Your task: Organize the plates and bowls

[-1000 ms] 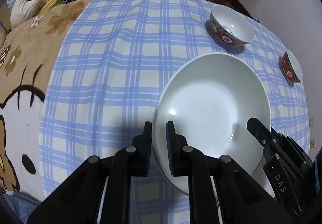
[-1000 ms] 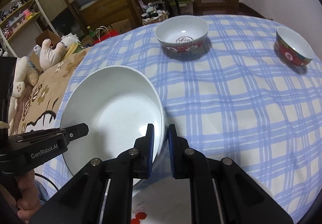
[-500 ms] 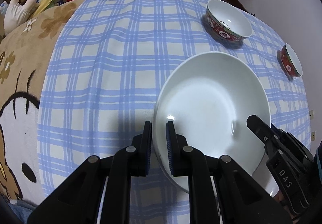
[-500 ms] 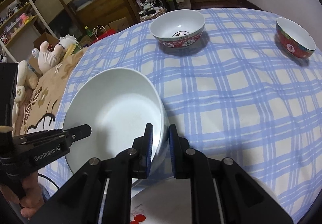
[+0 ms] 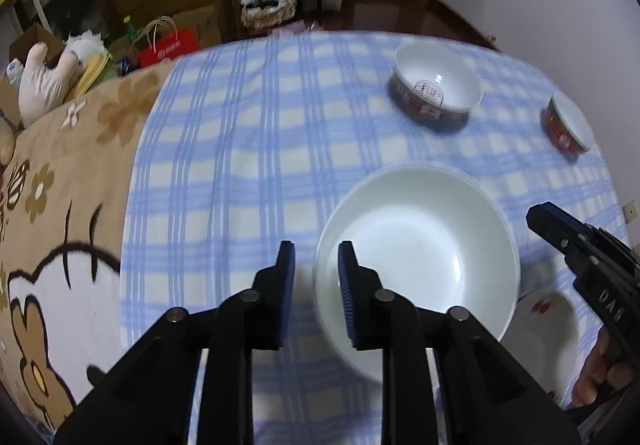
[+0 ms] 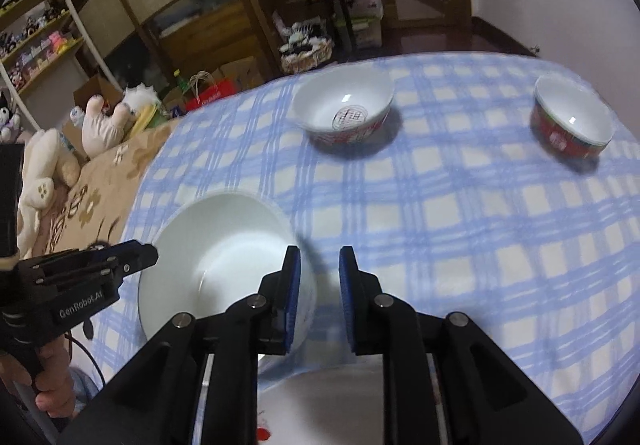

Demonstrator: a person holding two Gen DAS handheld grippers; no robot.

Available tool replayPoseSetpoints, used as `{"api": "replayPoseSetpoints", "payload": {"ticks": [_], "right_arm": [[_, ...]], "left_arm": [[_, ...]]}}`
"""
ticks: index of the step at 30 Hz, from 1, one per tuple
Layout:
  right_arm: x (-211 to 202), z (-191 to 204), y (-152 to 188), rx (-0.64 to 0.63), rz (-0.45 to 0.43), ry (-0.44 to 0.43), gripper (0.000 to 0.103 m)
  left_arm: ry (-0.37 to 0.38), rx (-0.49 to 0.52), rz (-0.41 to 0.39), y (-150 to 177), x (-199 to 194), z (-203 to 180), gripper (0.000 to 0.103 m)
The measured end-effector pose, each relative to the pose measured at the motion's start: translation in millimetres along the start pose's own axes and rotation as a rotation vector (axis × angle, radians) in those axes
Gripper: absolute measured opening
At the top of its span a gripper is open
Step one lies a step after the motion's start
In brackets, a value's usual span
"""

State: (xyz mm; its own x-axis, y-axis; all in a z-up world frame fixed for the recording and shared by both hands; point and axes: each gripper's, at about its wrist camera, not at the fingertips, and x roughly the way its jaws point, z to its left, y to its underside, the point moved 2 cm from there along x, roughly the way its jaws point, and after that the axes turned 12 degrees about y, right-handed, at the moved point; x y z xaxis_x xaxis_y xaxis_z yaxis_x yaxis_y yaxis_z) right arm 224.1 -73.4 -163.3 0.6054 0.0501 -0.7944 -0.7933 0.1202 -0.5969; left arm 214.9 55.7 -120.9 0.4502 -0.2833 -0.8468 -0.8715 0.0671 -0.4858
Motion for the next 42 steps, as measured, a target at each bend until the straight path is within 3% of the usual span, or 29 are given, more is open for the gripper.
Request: {"api": "replayPoseSetpoints", "payload": {"ticks": [2,4,8,9,11,14,17,26,34,39,40,42], "right_arm": [[-4,-6,-13,-0.004,-0.009,-0.004,0.02],[-7,-14,-31,-0.023,-0.03,0.029,0.022],[-11,-23,-60,-0.049,-0.065,0.052,0.046],[-11,-24,-68,-0.071,-0.079,0.071,0.046],[-10,-25,-83,-0.096,-0.096,0.097,0.05],[-4,-27,-101,-0.112,-0.116,0.112,0.069],[9,-28,-116,-0.126,-0.114,0.129,0.069],[60,-30,-137,-0.091,-0.086,0.107,0.069],[100,-33,-128,-0.088,-0.014,0.109,0.069],[114,-38,-126,-0.08,0.017,0.102,0.06],[117,-38,-126,-0.076,0.021,0.095,0.058],[124,-39,-125,-0.067,0.04,0.075,0.047]], "left_arm": [[0.028,0.001,-0.045,-8,-4,-2,0.037],[0.02,-0.007,-0.085,-18,-7,-4,0.04],[0.046,0.004,-0.097,-40,-4,-8,0.056],[0.043,0.02,-0.09,-46,-1,-10,0.056],[0.026,0.04,-0.075,-57,3,-12,0.067],[0.017,0.072,-0.063,-75,7,-17,0.079],[-0.008,0.1,-0.086,-97,13,-22,0.086],[0.014,0.112,-0.092,-144,49,-29,0.086],[0.063,0.144,-0.038,-151,82,-38,0.085],[0.087,0.089,-0.005,-153,101,-32,0.085],[0.095,0.078,0.0,-154,105,-31,0.079],[0.109,0.046,0.029,-154,117,-29,0.057]]}}
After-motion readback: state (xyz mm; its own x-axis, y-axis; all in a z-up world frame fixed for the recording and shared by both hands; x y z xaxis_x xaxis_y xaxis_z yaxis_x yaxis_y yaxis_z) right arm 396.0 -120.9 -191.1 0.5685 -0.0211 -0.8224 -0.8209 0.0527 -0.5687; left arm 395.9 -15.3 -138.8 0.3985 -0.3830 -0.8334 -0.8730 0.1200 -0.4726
